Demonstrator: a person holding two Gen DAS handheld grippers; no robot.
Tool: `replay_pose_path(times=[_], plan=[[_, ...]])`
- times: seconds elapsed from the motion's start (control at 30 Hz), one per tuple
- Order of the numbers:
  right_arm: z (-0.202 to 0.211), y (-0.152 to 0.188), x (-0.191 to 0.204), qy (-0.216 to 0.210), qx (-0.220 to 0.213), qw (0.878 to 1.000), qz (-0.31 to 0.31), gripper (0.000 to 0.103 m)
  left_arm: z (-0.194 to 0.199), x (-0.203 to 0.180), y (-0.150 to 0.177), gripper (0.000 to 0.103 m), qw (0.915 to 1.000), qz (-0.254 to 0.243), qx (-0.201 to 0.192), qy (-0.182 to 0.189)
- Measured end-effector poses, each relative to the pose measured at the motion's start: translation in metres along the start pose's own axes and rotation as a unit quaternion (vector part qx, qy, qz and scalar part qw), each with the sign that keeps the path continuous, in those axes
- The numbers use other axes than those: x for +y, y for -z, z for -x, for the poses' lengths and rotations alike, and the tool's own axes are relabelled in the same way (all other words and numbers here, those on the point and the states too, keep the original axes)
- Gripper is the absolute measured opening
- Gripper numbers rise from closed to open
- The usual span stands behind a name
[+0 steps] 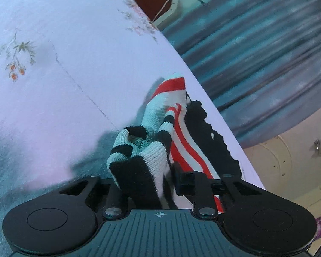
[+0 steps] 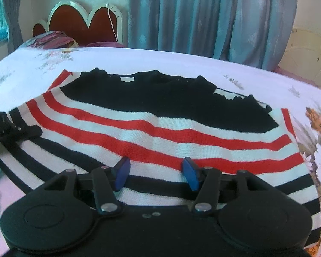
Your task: Fold small clothes
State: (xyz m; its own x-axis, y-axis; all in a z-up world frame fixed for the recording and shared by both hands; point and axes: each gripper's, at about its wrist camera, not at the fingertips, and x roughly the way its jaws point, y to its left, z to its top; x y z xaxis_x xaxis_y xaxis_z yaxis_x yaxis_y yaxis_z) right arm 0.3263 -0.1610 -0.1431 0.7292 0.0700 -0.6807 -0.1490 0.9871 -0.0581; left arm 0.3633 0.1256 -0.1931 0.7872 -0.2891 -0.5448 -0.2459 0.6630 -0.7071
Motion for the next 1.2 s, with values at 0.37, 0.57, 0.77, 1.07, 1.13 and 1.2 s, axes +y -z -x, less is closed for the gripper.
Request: replay_pose_path(times=[0.37, 0.57, 0.77, 1.07, 1.13, 1.2], plan=[[0.002, 0.005, -0.004, -0.009, -0.025, 1.0, 0.008, 0.057, 0.025, -0.085, -0.005, 0.014, 0.9844, -0.169, -0.048, 0.01], [0.023, -0.008, -0.057, -0.046, -0.043, 0.995, -0.075, 0.056, 0.025, -0.176, 0.014, 0.014, 0.9528, -0.295, -0.052, 0.048], [0.053, -0.002, -0.138, -0.029, -0.055, 0.989, -0.131, 0.056, 0.002, -0.258, 0.071, 0.014, 0.9147, -0.389, -0.011, 0.11], [0.075, 0.031, -0.238, 0.001, -0.035, 0.975, -0.218, 0.056, -0.018, -0.265, 0.184, 0.024, 0.8523, -0.513, 0.072, 0.07], [0.08, 0.031, -0.243, -0.008, -0.041, 0.973, -0.225, 0.056, -0.006, -0.266, 0.186, 0.046, 0.8417, -0.529, 0.073, 0.077], [0.079, 0.025, -0.247, -0.036, -0.045, 0.97, -0.236, 0.056, 0.007, -0.271, 0.185, 0.081, 0.8356, -0.535, 0.087, 0.091]])
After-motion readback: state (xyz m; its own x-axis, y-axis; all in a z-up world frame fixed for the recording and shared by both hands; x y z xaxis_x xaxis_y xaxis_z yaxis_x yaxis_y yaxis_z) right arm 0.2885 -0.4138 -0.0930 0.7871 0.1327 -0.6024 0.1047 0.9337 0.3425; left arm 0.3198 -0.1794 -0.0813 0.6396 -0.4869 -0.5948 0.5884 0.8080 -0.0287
